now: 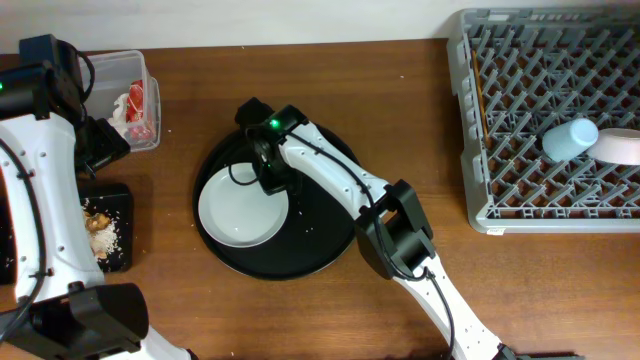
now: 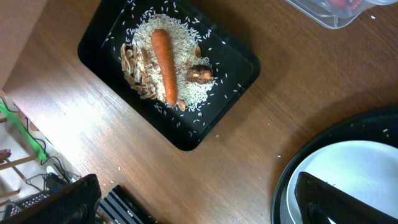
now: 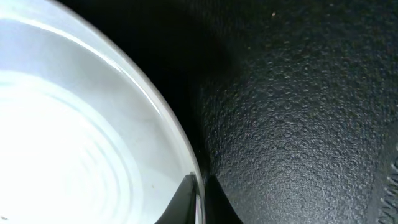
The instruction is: Sort waste into correct bins and load items into the dishwasher rack
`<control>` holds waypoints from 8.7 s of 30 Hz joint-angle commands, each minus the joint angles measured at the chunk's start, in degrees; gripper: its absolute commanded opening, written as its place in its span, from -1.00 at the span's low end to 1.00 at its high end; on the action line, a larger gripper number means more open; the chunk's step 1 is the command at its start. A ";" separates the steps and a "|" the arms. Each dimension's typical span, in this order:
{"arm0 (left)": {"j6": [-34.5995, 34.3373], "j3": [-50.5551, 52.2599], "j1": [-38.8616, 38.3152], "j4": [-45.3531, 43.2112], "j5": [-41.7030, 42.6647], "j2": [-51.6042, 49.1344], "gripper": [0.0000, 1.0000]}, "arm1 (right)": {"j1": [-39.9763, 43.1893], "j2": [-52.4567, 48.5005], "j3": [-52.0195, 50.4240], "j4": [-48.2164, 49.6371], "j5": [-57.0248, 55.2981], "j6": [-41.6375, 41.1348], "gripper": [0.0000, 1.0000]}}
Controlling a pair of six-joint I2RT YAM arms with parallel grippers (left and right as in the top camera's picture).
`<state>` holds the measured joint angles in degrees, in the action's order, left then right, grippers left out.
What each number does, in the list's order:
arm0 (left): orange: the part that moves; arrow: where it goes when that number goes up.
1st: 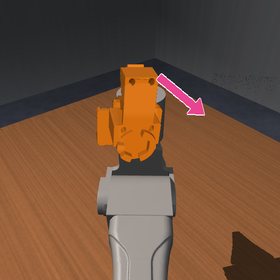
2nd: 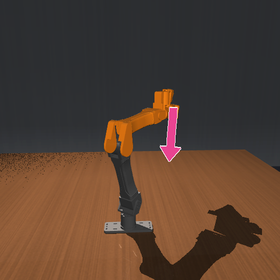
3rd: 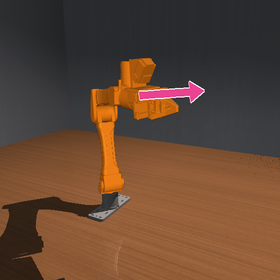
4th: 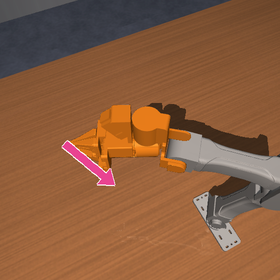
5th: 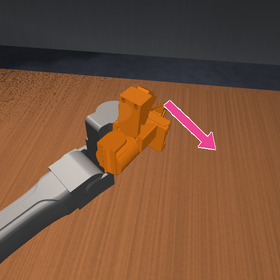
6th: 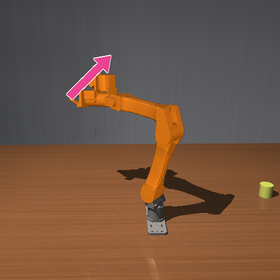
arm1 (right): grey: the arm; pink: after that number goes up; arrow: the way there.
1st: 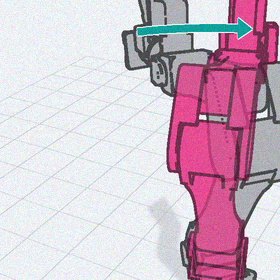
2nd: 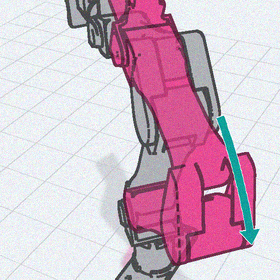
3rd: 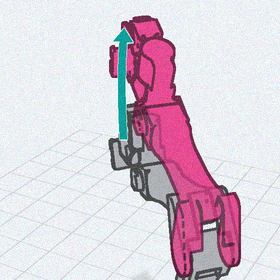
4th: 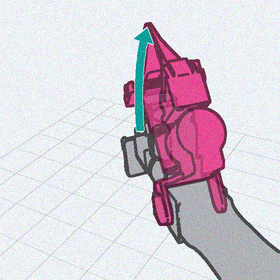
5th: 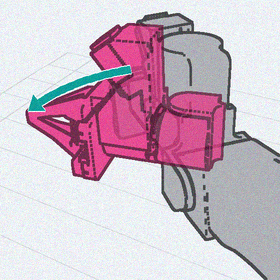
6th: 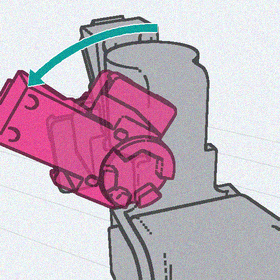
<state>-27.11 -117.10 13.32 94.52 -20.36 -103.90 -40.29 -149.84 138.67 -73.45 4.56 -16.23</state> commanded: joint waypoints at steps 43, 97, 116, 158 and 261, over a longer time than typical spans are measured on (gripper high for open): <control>-0.68 -0.15 0.35 0.07 -0.17 0.74 0.98 | 49.94 7.65 11.67 16.70 -40.85 28.20 -0.90; -0.68 -0.15 0.35 0.07 -0.20 0.74 0.98 | 36.50 76.48 -63.30 -3.61 -2.69 -5.42 0.97; -0.68 -0.15 0.35 0.07 -0.20 0.74 0.98 | 36.52 65.66 -63.52 -4.15 0.85 -4.98 0.97; -0.68 -0.15 0.35 0.07 -0.17 0.74 0.98 | 39.36 148.47 -138.35 74.36 2.47 7.45 0.97; 9.86 36.02 -14.49 -27.78 9.25 45.40 0.98 | 41.90 149.63 -138.35 68.76 -5.05 18.75 0.97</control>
<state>-24.12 -92.33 1.80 75.09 -15.14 -64.84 1.83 -0.73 0.60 -4.27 0.16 2.98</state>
